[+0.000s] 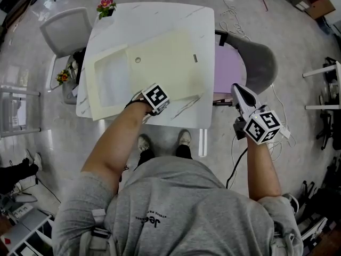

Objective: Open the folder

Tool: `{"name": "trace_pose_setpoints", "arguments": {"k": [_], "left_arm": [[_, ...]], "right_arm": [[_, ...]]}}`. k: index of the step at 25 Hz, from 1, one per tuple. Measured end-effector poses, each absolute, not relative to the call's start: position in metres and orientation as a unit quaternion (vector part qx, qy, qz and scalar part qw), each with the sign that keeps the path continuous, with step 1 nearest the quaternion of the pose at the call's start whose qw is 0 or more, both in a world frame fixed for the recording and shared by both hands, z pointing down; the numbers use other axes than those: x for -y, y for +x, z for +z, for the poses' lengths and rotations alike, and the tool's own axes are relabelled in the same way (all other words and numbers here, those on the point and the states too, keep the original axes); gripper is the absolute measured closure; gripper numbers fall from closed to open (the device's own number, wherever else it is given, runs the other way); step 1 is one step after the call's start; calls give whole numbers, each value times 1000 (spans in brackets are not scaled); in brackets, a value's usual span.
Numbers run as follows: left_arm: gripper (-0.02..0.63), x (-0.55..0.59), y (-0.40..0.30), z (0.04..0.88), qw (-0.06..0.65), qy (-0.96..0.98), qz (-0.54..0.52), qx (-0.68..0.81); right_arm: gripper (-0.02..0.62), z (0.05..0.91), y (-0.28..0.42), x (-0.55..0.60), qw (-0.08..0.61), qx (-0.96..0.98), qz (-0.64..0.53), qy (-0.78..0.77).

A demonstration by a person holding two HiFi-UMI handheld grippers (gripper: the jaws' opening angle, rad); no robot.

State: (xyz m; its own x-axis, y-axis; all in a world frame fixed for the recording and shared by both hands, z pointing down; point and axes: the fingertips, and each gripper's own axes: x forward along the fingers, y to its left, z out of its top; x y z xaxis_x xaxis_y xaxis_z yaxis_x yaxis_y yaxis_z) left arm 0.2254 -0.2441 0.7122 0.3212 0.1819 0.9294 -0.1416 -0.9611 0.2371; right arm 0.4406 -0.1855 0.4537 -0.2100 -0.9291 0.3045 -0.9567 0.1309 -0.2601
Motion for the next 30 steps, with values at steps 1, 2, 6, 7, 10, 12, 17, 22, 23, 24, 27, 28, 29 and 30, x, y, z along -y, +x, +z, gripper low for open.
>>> {"name": "trace_pose_setpoints", "arguments": {"k": [1, 2, 6, 7, 10, 12, 17, 22, 23, 24, 27, 28, 29, 30], "left_arm": [[541, 244, 226, 712, 141, 799, 585, -13], [541, 244, 226, 712, 142, 797, 587, -14], [541, 244, 226, 712, 143, 794, 591, -17], [541, 243, 226, 712, 142, 794, 591, -17], [541, 244, 225, 712, 139, 795, 591, -15], [541, 244, 225, 712, 139, 794, 591, -16], [541, 244, 226, 712, 135, 797, 589, -16], [543, 245, 225, 712, 133, 797, 589, -16], [541, 245, 225, 712, 133, 797, 589, -16], [541, 244, 225, 712, 134, 797, 589, -17], [543, 244, 225, 712, 134, 796, 589, -19], [542, 244, 225, 712, 134, 796, 590, -19], [543, 244, 225, 712, 133, 796, 590, -19], [543, 244, 225, 712, 132, 796, 591, -19]], "right_arm": [[592, 456, 439, 187, 37, 752, 203, 626], [591, 458, 439, 189, 39, 752, 204, 626], [592, 465, 437, 194, 47, 751, 207, 625], [592, 467, 437, 195, 48, 751, 208, 625], [592, 470, 435, 198, 51, 751, 209, 624], [592, 472, 434, 200, 51, 751, 211, 624], [592, 476, 432, 201, 51, 750, 213, 624], [592, 480, 433, 203, 46, 747, 220, 626], [592, 480, 433, 203, 45, 746, 221, 627], [592, 481, 433, 203, 44, 745, 222, 627], [592, 482, 434, 203, 44, 745, 223, 627], [592, 483, 434, 203, 46, 745, 223, 628], [592, 484, 434, 203, 48, 744, 223, 628], [592, 484, 434, 203, 51, 744, 223, 628]]}}
